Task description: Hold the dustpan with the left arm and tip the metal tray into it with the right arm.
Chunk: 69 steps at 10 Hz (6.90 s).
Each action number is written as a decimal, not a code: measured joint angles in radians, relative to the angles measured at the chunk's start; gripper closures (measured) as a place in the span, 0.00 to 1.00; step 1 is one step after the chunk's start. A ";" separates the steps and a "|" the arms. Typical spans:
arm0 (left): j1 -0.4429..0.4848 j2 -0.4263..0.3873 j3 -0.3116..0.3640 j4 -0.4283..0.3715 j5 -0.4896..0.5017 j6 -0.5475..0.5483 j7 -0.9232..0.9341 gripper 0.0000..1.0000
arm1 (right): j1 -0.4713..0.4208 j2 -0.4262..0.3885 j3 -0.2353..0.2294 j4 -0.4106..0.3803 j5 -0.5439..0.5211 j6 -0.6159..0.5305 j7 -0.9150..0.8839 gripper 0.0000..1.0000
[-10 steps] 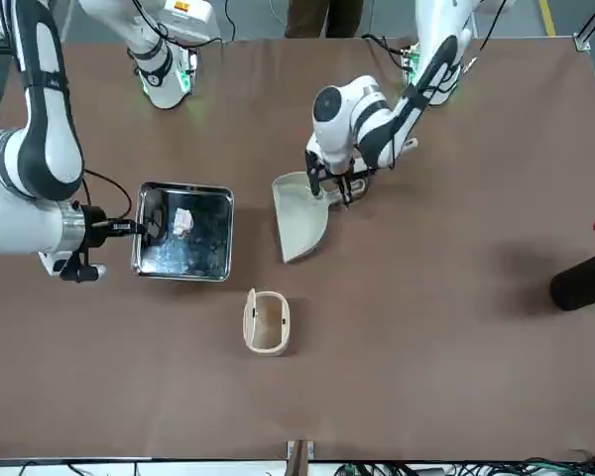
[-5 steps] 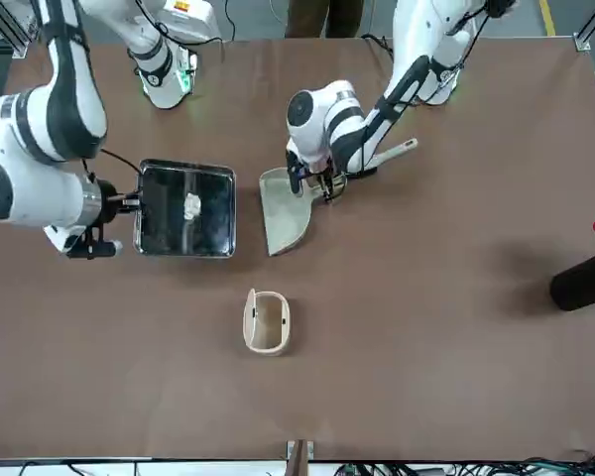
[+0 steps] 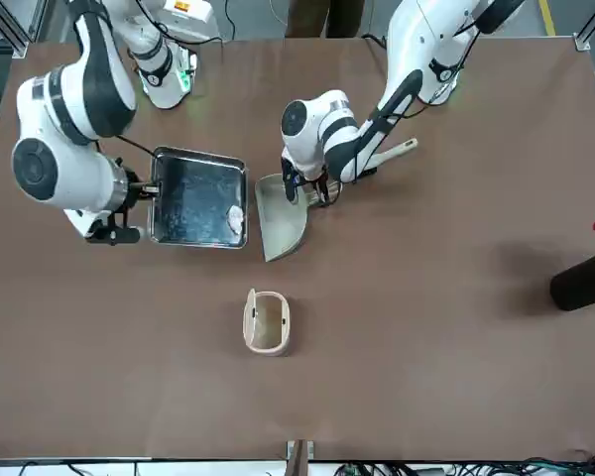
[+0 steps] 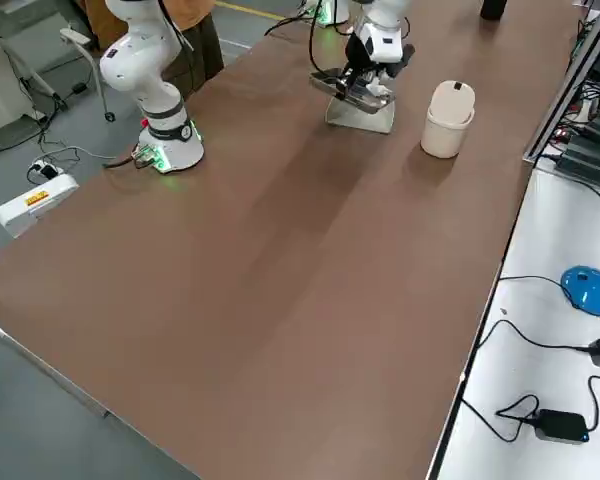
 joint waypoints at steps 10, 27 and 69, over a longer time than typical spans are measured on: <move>0.003 0.001 0.003 0.009 0.001 -0.017 0.000 0.68 | 0.046 0.041 0.481 0.044 -0.480 -0.076 0.523 0.95; 0.005 0.001 0.004 0.013 0.002 -0.025 0.000 0.68 | -0.008 0.182 0.318 0.300 -0.449 -0.144 0.301 0.95; -0.350 -0.015 0.584 0.735 0.067 -0.529 0.212 0.68 | 0.004 -0.093 -0.501 -0.139 0.053 0.260 -0.492 0.00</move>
